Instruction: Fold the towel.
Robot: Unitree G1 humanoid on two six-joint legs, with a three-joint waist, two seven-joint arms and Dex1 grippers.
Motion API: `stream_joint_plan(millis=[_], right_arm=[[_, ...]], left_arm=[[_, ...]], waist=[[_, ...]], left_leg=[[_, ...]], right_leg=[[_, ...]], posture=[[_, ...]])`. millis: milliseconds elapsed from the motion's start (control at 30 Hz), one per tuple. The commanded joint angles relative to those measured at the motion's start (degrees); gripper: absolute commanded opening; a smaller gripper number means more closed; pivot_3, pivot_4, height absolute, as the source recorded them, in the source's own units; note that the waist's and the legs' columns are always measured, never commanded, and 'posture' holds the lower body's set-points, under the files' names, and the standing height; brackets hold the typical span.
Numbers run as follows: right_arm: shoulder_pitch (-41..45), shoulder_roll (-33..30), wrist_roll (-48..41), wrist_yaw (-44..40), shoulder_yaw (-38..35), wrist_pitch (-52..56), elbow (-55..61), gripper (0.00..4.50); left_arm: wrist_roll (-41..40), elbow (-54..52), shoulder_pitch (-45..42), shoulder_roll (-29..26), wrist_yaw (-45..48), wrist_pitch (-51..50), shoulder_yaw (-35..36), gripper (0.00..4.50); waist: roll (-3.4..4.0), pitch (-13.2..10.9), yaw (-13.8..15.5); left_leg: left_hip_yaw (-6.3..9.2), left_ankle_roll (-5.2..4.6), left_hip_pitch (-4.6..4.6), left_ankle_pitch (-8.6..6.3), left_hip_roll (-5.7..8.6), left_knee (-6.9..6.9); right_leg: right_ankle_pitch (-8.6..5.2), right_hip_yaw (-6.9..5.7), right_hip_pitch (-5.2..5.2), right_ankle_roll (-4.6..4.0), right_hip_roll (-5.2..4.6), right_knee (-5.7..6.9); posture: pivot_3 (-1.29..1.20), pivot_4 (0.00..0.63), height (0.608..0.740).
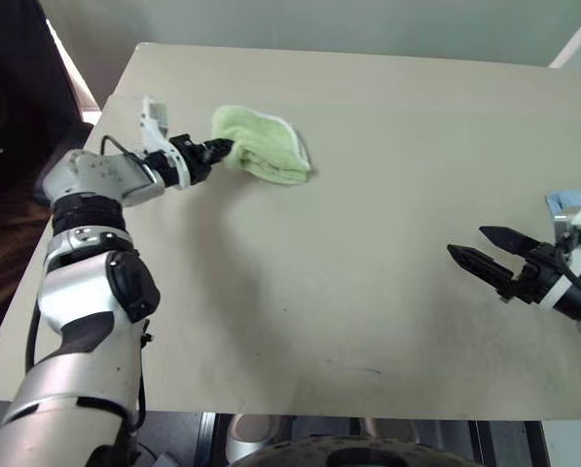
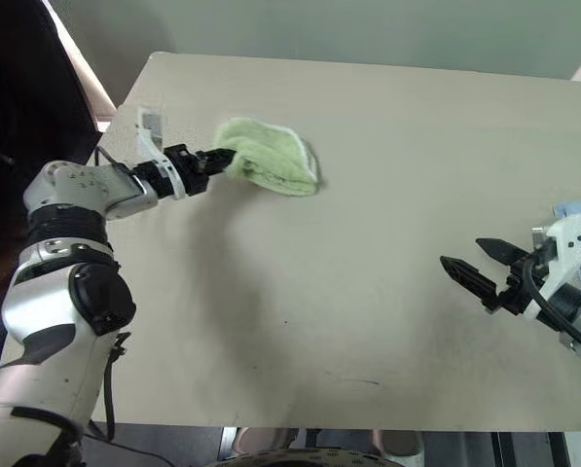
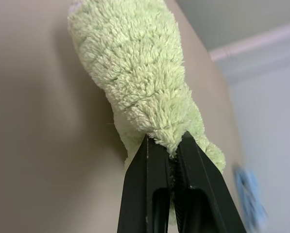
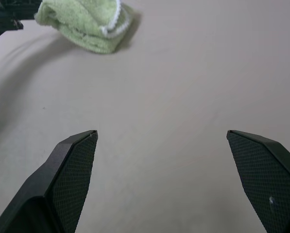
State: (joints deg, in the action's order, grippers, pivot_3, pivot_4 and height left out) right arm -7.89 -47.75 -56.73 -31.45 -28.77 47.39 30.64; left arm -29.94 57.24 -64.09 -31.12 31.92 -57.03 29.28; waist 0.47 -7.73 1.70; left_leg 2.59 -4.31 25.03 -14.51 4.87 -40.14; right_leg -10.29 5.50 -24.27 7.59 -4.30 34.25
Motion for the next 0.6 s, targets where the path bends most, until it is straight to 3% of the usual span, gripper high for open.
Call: stream_joint_plan(millis=[33,333,600], right_arm=[[2.5,-1.5,1.5,-2.4,1.3,-0.7,-1.5,4.50],[7.4,-2.0,4.6,-6.0,5.7,-0.8,-5.4,4.50],[9.0,-1.5,7.3,-8.2,7.6,-1.4,-7.0,4.50]], left_arm=[[-1.3,-1.6,0.8,-0.7,-9.0,7.6,5.2,0.02],[-3.0,-27.2,13.8,7.5,-29.8,14.1,11.5,0.02],[-14.4,-48.2,18.5,17.9,-42.6,10.4,16.9,0.02]], waist=[[0.00,0.0,0.0],[-0.01,0.0,0.0],[-0.03,0.0,-0.1]], left_leg=[[0.03,0.02,0.01,0.01,0.00,-0.02],[0.20,0.40,0.13,0.22,-0.38,-0.01],[0.26,0.69,-0.02,0.45,-0.58,0.03]], right_leg=[[0.01,-0.11,0.02,-0.03,-0.01,0.01],[-0.30,-0.69,0.10,-0.58,0.06,0.72],[-0.24,-0.76,0.15,-1.06,0.16,0.87]], posture=[[0.00,0.150,0.728],[0.00,0.150,0.728],[0.00,0.150,0.728]])
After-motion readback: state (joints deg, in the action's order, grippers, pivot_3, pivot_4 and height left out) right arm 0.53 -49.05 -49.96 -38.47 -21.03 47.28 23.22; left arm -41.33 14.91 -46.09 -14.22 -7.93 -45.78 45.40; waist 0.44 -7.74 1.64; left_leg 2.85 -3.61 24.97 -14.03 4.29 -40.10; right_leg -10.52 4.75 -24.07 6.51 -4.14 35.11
